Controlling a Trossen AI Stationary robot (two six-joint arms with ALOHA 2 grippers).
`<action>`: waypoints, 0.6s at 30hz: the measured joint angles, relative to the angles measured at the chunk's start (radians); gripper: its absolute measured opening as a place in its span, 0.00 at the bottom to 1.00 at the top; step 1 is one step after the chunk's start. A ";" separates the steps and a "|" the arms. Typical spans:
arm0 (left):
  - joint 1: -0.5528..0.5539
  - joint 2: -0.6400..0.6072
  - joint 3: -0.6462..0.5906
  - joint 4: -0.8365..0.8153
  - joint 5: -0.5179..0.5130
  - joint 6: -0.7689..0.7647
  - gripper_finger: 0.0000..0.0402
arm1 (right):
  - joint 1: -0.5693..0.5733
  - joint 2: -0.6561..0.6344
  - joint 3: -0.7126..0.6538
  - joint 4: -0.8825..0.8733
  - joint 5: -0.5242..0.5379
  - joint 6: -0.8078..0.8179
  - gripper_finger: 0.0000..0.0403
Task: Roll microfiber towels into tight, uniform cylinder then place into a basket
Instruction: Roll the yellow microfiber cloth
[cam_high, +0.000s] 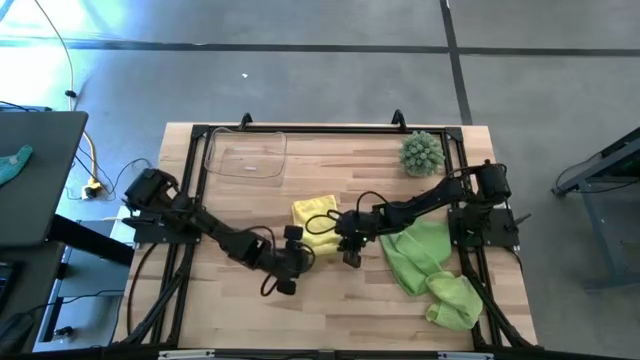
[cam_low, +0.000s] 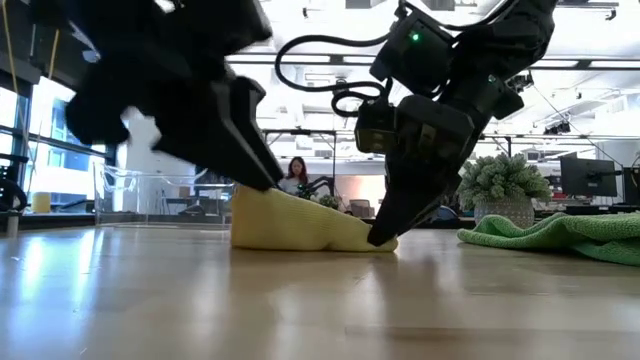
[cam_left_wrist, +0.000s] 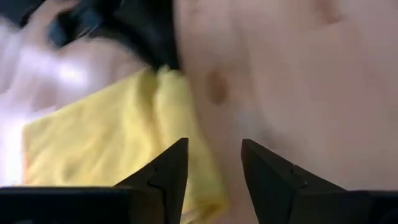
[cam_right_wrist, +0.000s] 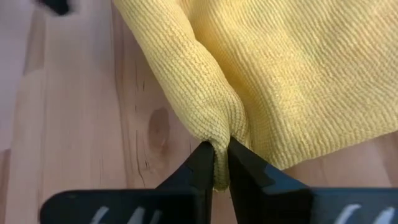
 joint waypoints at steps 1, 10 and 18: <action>0.000 0.011 0.000 0.009 -0.023 -0.010 0.35 | 0.000 0.000 0.000 0.000 0.000 0.001 0.06; 0.020 0.102 0.001 0.021 -0.010 -0.147 0.36 | 0.000 0.000 0.000 0.001 -0.008 0.015 0.06; 0.018 0.115 0.000 -0.011 -0.039 -0.276 0.25 | 0.000 0.000 0.000 0.002 -0.009 0.006 0.06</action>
